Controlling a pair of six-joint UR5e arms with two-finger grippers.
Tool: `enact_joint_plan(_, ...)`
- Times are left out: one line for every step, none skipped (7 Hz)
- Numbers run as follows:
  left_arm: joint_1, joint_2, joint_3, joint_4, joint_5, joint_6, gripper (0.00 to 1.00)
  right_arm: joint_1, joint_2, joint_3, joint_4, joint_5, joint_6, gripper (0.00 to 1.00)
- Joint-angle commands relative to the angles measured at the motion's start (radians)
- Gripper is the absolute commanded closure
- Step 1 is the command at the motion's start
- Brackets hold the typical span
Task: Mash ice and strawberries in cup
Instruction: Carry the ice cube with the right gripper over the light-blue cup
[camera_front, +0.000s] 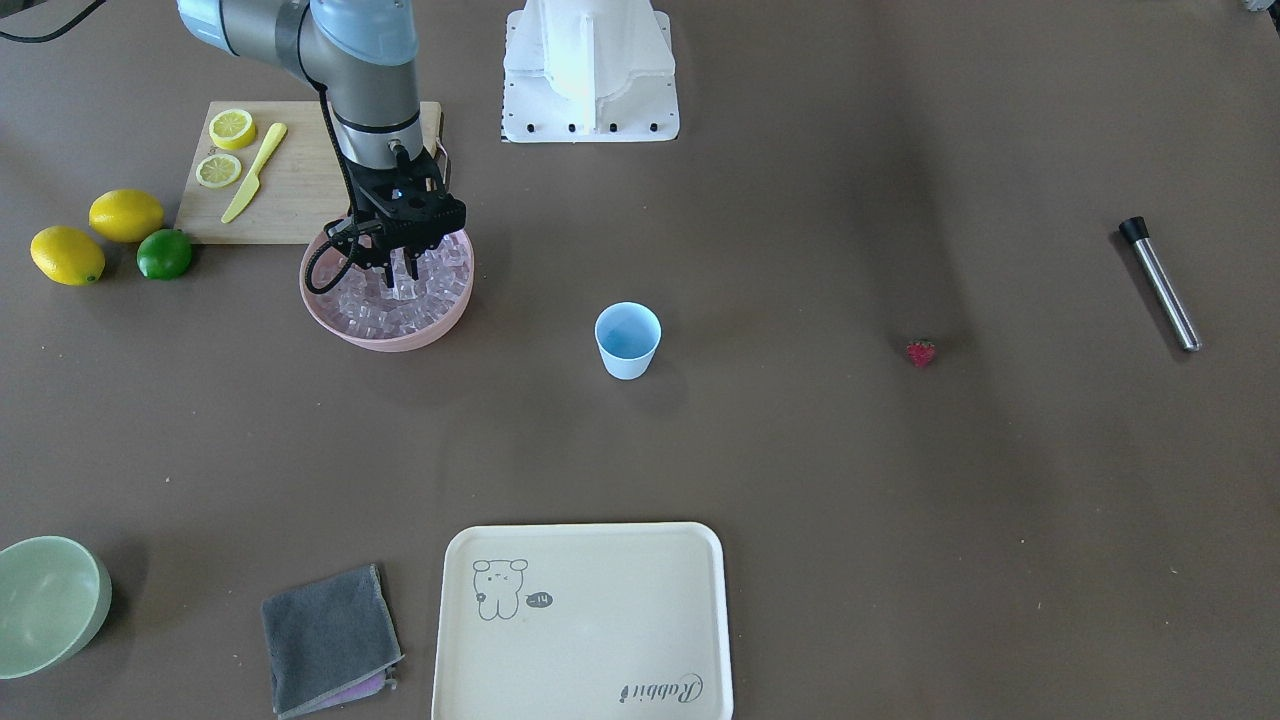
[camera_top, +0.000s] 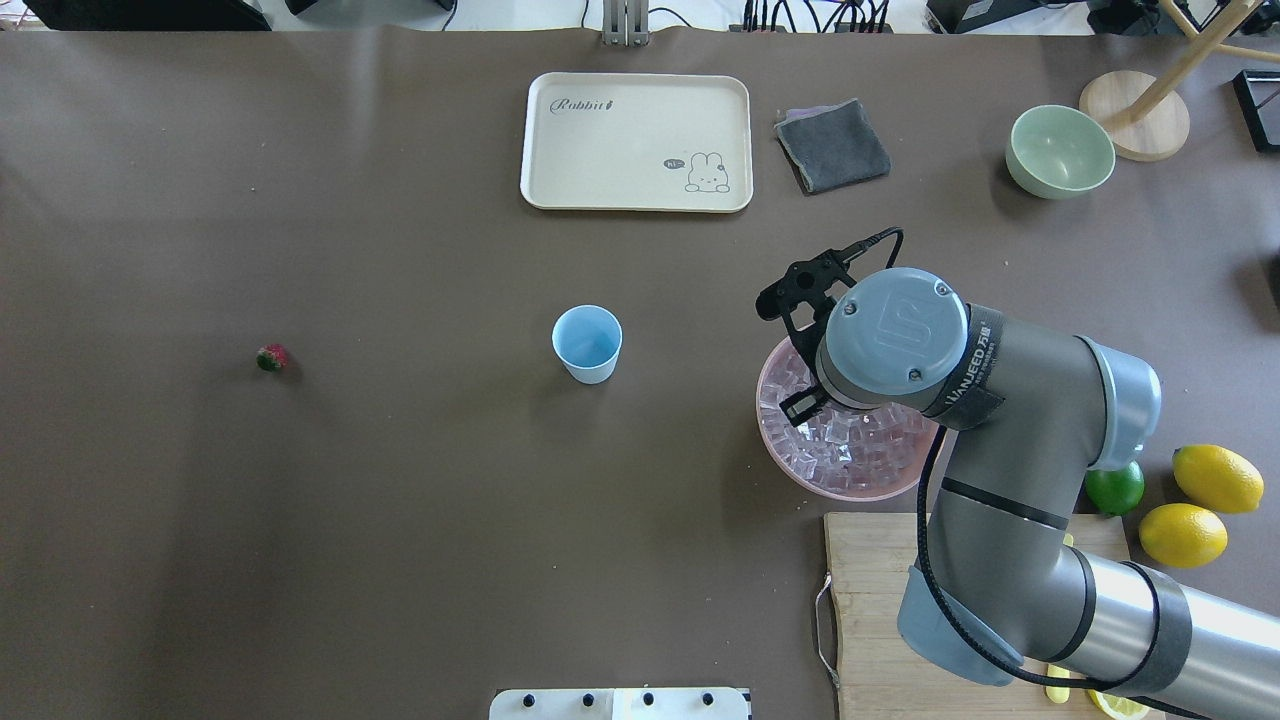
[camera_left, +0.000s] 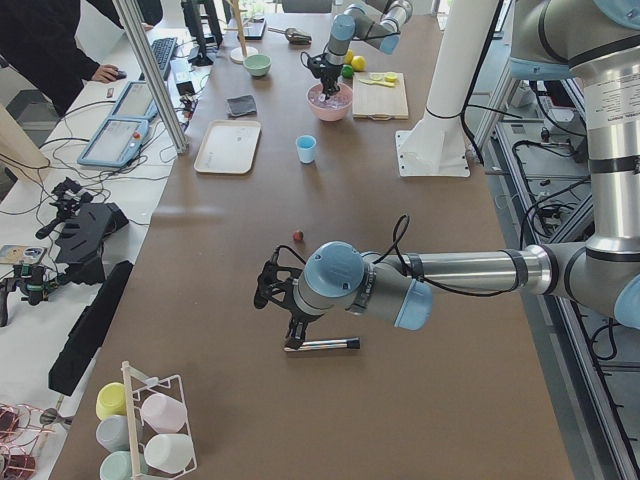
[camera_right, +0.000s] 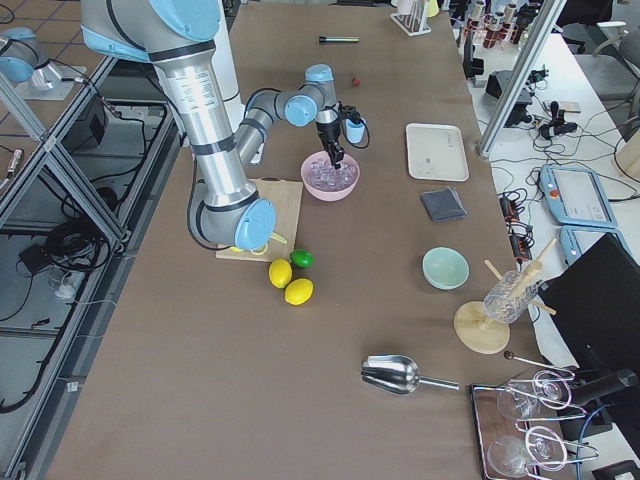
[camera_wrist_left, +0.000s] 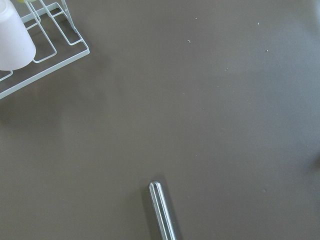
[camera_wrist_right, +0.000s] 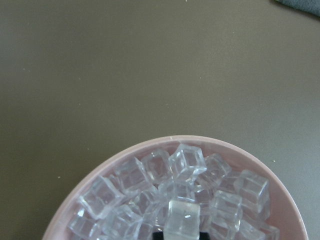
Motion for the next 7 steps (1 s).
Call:
enact_joint_plan(0.0,0.0,0.0,0.001,-0.001,0.0,0.01,-0.003,0.064,-0.001,0.0,0.002,0.123,0.94)
enact_joint_plan(0.0,0.0,0.002,0.001,0.001,0.0,0.01,-0.003,0.151,-0.047,-0.002,0.002,0.132,0.95)
enact_joint_plan(0.002,-0.002,0.006,0.003,0.001,0.0,0.01,-0.004,0.258,-0.126,-0.038,0.002,0.172,0.97)
enact_joint_plan(0.002,-0.002,0.008,0.003,0.001,0.0,0.01,-0.004,0.368,-0.203,-0.082,0.0,0.204,0.97)
enact_joint_plan(0.002,-0.005,0.014,0.003,0.002,0.0,0.01,-0.006,0.453,-0.305,-0.075,0.002,0.245,1.0)
enact_joint_plan(0.0,-0.002,0.011,0.003,0.001,0.0,0.01,-0.008,0.531,-0.431,-0.004,0.002,0.278,1.0)
enact_joint_plan(0.0,0.0,0.012,0.003,0.001,0.0,0.01,-0.017,0.616,-0.538,0.004,0.002,0.311,1.0)
